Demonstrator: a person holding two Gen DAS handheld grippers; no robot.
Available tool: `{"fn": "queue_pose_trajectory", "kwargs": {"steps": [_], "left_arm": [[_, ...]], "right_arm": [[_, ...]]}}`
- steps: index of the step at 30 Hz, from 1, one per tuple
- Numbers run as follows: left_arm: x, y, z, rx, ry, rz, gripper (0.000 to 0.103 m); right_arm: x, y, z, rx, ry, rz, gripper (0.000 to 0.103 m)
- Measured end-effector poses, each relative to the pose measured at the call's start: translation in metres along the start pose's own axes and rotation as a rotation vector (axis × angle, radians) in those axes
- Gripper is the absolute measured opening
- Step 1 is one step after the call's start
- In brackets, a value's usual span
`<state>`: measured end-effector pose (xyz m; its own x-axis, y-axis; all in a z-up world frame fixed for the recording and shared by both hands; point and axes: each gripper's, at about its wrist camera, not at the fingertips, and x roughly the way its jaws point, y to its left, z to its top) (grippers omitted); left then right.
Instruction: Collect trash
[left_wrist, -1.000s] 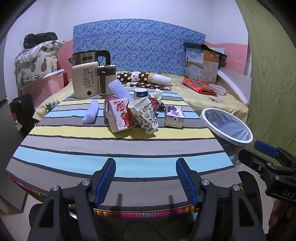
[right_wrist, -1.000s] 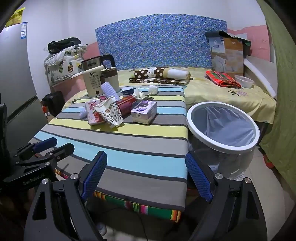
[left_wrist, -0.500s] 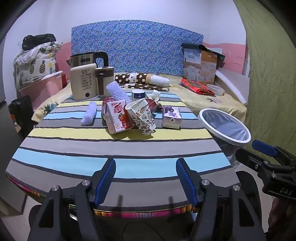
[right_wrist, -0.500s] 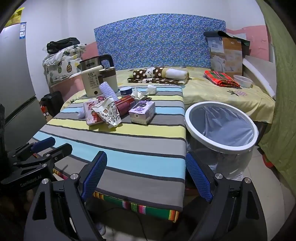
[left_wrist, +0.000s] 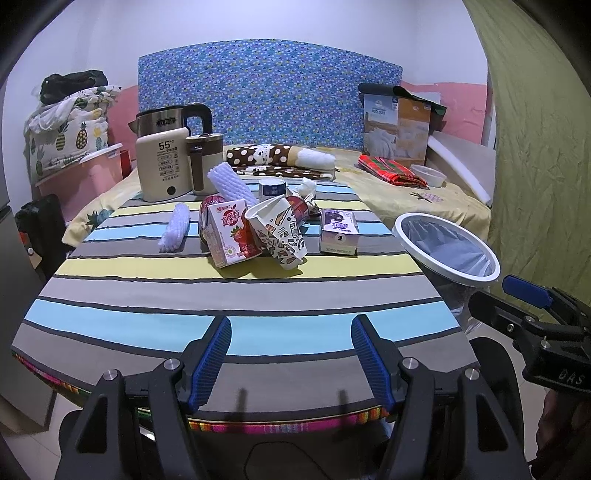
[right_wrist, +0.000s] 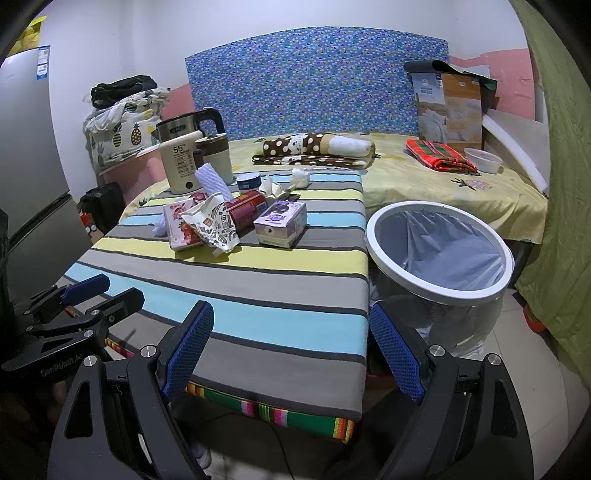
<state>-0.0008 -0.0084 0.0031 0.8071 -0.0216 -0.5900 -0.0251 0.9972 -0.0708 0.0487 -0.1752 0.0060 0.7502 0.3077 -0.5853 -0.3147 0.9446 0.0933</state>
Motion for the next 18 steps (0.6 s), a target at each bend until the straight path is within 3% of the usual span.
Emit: {"fn": "queue_pose_trajectory", "kwargs": {"steps": [18], "left_arm": [[0.0005, -0.0016, -0.0005, 0.005, 0.0, -0.001, 0.067]], "right_arm": [[-0.0001, -0.0021, 0.0004, 0.004, 0.003, 0.0, 0.087]]}}
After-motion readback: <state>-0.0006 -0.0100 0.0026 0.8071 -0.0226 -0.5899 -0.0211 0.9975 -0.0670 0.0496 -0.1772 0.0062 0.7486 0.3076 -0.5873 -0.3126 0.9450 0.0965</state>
